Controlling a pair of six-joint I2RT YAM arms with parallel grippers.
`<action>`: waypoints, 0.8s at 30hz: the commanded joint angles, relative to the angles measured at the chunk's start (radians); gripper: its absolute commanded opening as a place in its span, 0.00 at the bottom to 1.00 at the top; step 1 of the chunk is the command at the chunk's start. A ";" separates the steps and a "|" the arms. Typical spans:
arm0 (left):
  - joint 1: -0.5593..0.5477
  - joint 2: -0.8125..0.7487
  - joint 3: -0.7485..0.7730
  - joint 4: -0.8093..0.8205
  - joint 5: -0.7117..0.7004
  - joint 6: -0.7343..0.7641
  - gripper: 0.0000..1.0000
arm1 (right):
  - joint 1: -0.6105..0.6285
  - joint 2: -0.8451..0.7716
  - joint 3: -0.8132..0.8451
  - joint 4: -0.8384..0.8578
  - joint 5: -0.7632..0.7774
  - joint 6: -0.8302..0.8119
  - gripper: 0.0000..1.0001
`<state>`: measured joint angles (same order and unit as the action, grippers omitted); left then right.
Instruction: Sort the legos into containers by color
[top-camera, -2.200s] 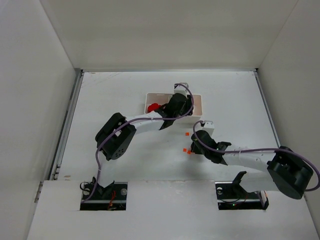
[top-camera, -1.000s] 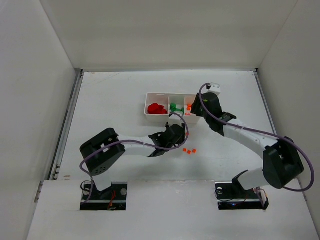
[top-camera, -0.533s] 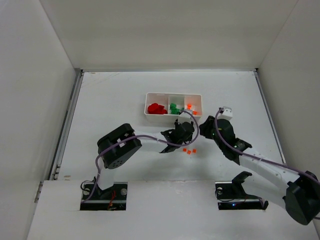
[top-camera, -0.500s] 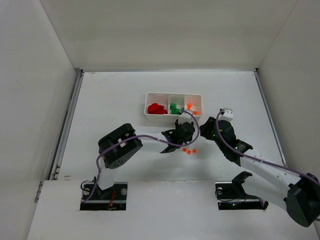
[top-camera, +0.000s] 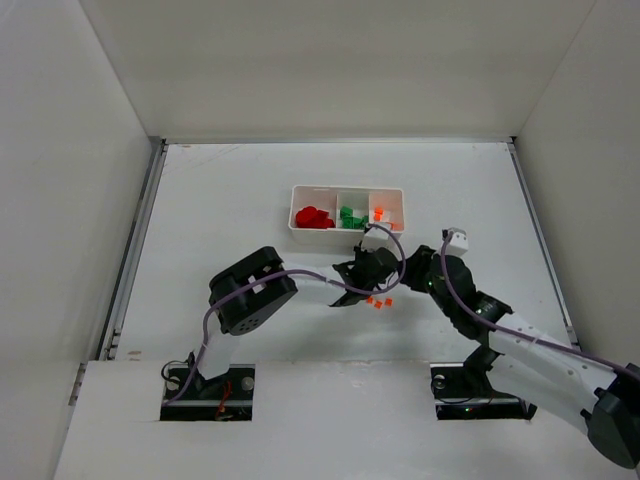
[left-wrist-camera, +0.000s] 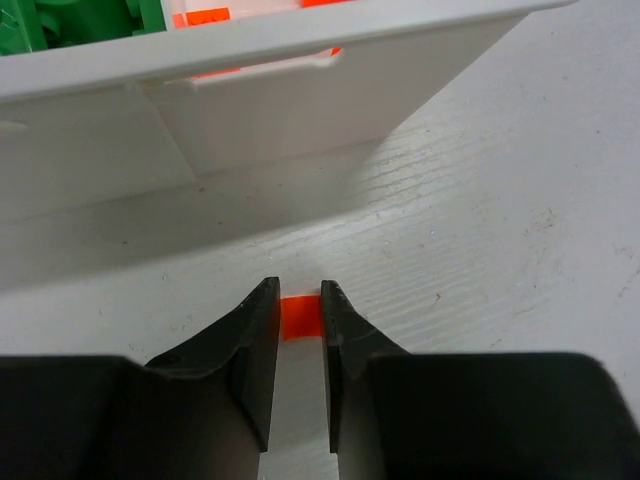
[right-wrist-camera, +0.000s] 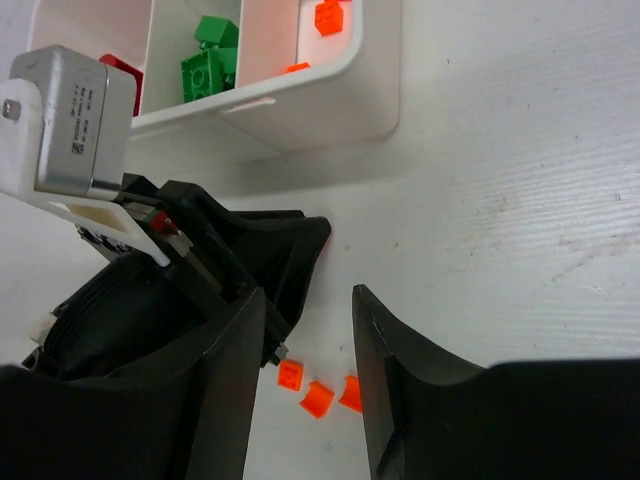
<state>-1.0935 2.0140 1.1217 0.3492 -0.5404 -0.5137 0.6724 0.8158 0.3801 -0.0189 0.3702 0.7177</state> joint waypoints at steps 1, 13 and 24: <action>-0.010 -0.026 0.012 -0.024 -0.044 0.001 0.13 | 0.016 -0.032 -0.006 -0.003 0.032 0.023 0.46; 0.040 -0.271 0.032 -0.009 0.046 0.046 0.12 | 0.062 0.003 -0.004 -0.039 0.059 0.049 0.39; 0.180 -0.055 0.297 -0.026 0.177 0.076 0.29 | 0.186 0.140 0.043 -0.096 0.105 0.086 0.42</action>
<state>-0.9302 1.9400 1.3758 0.3313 -0.4004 -0.4541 0.8242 0.9306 0.3740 -0.0952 0.4389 0.7792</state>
